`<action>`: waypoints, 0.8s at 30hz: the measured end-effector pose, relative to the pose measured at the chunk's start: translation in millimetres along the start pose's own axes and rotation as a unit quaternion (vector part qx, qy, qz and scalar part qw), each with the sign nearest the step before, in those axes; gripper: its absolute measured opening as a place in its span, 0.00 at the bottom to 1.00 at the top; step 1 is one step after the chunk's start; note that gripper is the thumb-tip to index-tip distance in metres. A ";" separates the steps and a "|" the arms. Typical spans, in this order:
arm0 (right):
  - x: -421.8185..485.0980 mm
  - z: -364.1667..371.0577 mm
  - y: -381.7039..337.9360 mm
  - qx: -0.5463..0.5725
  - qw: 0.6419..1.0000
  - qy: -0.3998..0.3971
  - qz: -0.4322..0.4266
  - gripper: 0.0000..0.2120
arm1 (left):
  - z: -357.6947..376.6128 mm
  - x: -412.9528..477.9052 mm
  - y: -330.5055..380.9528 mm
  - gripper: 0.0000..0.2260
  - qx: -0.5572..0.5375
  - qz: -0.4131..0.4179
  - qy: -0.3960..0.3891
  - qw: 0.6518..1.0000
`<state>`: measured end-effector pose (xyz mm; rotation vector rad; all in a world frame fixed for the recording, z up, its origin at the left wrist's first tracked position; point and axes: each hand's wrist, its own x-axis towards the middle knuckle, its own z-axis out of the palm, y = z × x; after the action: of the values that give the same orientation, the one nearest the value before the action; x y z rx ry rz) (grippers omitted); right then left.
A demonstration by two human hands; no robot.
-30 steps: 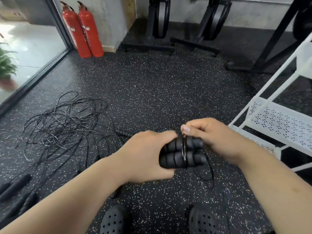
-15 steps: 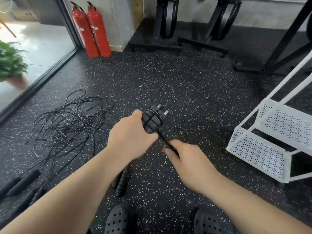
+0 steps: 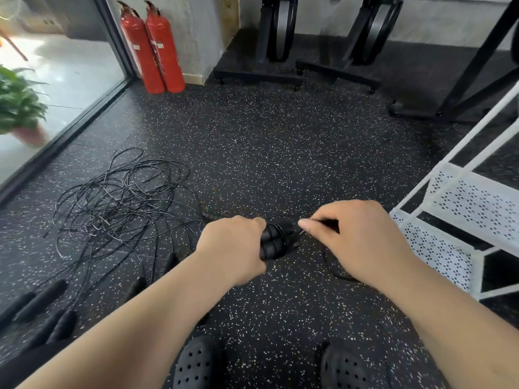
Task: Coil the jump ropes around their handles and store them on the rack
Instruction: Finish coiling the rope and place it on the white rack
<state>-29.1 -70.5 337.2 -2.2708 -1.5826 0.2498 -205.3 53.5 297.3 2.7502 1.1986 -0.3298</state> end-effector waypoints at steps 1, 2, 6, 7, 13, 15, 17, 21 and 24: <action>0.3 -0.8 2.1 -0.004 1.000 0.001 0.008 0.18 | 0.3 -0.8 3.0 0.14 0.004 0.013 -0.002 1.000; 0.3 -1.0 3.1 -0.010 1.000 0.000 0.012 0.18 | 0.2 -1.2 5.6 0.14 0.009 0.025 -0.004 1.000; -1.4 0.6 3.8 -0.063 0.998 0.003 -0.002 0.19 | 0.3 -4.2 14.9 0.15 0.023 0.093 -0.023 0.995; -1.7 2.1 4.6 -0.075 0.997 0.000 -0.005 0.20 | 0.6 -5.3 17.1 0.16 0.026 0.116 -0.024 0.993; 3.8 3.9 16.6 -0.037 0.998 -0.057 0.009 0.19 | -0.5 -10.8 22.5 0.17 0.030 0.263 -0.009 0.964; 7.5 -2.1 20.8 0.018 0.995 -0.100 0.023 0.16 | -1.1 -13.1 24.7 0.18 0.028 0.296 0.011 0.955; 9.3 -7.4 22.8 0.072 0.988 -0.138 0.021 0.15 | -0.5 -15.6 24.9 0.17 0.008 0.321 0.050 0.946; 9.8 -14.4 22.8 0.203 0.962 -0.174 0.045 0.19 | -4.0 -15.6 17.0 0.17 -0.051 0.355 0.142 0.923; 5.9 -14.4 13.9 0.294 0.939 -0.172 0.055 0.24 | -10.4 -15.9 11.7 0.17 -0.122 0.324 0.167 0.923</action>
<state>-10.0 -72.1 345.4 -1.9005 -1.2884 1.0491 -205.7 36.4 311.7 2.8321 0.2759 0.3465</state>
